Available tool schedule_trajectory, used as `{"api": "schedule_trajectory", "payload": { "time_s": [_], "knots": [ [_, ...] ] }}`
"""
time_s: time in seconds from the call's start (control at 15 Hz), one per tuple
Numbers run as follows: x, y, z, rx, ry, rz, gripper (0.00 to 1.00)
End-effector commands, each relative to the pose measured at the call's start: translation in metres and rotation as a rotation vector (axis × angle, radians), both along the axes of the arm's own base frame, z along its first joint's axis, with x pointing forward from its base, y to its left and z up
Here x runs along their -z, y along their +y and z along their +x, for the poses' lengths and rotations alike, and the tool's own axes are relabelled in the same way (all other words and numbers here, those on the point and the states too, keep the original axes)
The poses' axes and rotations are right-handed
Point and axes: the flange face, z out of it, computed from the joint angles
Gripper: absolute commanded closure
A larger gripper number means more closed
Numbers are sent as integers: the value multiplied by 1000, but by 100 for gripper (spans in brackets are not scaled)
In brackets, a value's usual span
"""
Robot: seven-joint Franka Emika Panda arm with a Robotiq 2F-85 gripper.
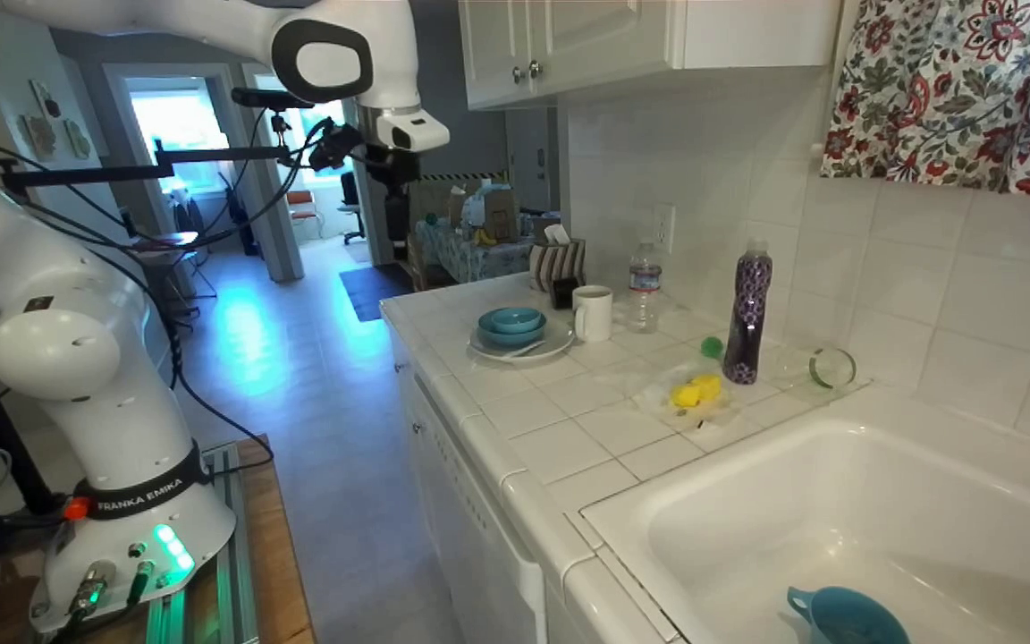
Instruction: Remove the blue cup from the blue bowl and put it on the counter
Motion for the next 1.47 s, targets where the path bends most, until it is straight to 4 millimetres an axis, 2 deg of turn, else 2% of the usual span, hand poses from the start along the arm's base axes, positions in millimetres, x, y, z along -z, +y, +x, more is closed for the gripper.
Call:
{"api": "schedule_trajectory", "payload": {
  "time_s": [0.0, 0.2, 0.6, 0.67, 0.8, 1.0, 1.2, 1.4],
  "knots": [
    [15, 14, 26, 187, -63, 42, 0],
    [31, 27, 55, 335, -127, 56, 0],
    [78, 48, 108, 643, -217, 82, 0],
    [67, 40, 91, 555, -208, 67, 0],
    [82, 47, 100, 608, -206, 79, 0],
    [84, 48, 104, 623, -204, 84, 0],
    [91, 41, 113, 747, -199, 108, 0],
    [103, 46, 120, 840, -166, 123, 0]
  ]
}}
